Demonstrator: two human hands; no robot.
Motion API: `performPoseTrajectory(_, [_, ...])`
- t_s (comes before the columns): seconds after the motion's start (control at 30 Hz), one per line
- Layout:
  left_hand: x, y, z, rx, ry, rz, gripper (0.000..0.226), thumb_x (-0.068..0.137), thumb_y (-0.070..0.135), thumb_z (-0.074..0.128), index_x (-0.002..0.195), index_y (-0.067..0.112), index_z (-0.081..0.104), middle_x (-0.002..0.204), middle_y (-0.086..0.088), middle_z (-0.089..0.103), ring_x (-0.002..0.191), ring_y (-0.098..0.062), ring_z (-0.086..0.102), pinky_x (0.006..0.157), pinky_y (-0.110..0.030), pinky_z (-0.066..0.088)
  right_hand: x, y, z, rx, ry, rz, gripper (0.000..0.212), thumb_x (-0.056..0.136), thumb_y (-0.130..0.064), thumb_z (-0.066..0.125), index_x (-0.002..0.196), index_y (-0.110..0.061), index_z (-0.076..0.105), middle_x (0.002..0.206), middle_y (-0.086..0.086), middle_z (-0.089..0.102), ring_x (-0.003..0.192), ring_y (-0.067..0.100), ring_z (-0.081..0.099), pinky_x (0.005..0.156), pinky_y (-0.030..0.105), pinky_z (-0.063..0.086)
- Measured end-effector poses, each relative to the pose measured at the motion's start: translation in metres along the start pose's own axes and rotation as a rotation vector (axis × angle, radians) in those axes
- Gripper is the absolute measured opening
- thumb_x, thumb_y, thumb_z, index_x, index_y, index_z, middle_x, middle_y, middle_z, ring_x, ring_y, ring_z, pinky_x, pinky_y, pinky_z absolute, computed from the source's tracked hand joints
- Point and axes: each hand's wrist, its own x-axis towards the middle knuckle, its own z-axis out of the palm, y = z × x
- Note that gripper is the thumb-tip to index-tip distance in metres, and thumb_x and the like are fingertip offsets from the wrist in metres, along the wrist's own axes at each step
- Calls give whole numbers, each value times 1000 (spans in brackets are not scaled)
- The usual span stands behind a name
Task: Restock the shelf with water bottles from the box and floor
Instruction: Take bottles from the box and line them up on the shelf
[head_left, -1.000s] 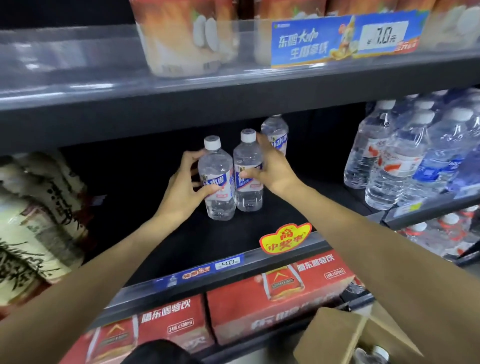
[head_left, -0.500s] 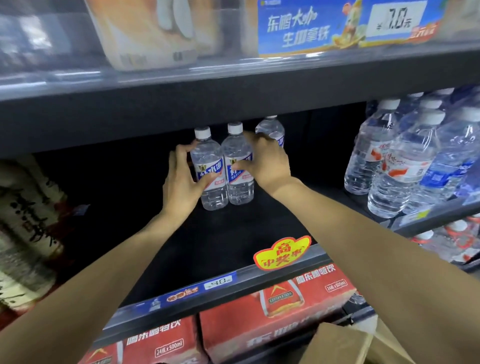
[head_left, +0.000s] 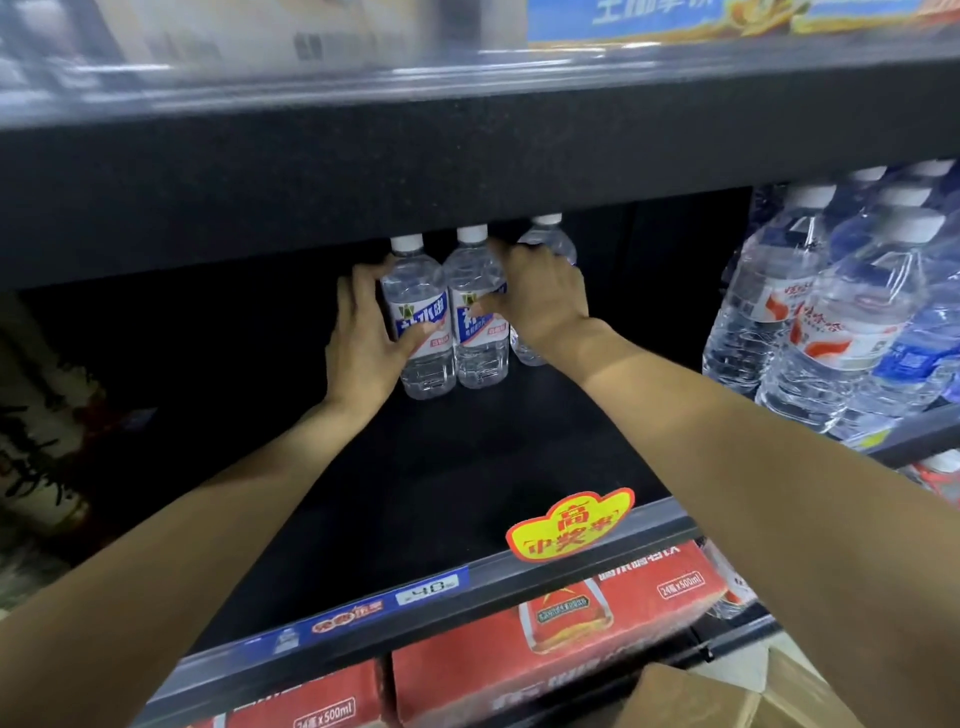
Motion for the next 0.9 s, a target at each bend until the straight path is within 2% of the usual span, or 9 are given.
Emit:
performPoseTrajectory(0.23, [4,-1,1,-2,-37,26,72,74,44,77,128,23,34,132,1,40,110,-20,58,78,-47,55,3,5,-1,-71,14,-41,51,84,-42,70,126,-19,52,118,4,65,104,29,65,67,32,38])
performPoseTrajectory(0.37, [8,3,5,2,-47,42,71,74,39,78,127,23,35,131,0,41,108,-21,59,78,-48,55,6,10,3,-79,47,-27,53,85,-38,70,131,-21,49,130,1,55,105,29,64,66,34,38])
performPoseTrajectory(0.47, [10,6,9,27,-48,35,70,75,38,78,128,21,35,131,-2,42,108,-22,59,77,-49,55,10,11,7,-104,59,3,49,89,-29,66,134,-23,47,134,1,49,104,29,64,64,35,39])
performPoseTrajectory(0.57, [11,7,10,44,-50,25,71,75,40,77,128,19,35,131,-4,42,110,-25,57,77,-51,55,10,10,6,-103,58,14,44,91,-25,64,132,-21,49,133,1,52,106,27,63,65,33,37])
performPoseTrajectory(0.7, [13,6,10,53,-52,39,71,76,40,76,129,18,35,133,-5,42,113,-26,56,81,-53,54,8,7,1,-111,58,29,39,91,-27,64,128,-19,54,128,2,56,107,26,63,68,31,38])
performPoseTrajectory(0.9, [17,3,12,42,-63,47,75,77,39,76,133,16,32,140,-7,38,120,-28,52,86,-53,53,3,3,-7,-66,-11,43,51,87,-38,67,129,-14,52,135,6,50,110,32,60,81,39,47])
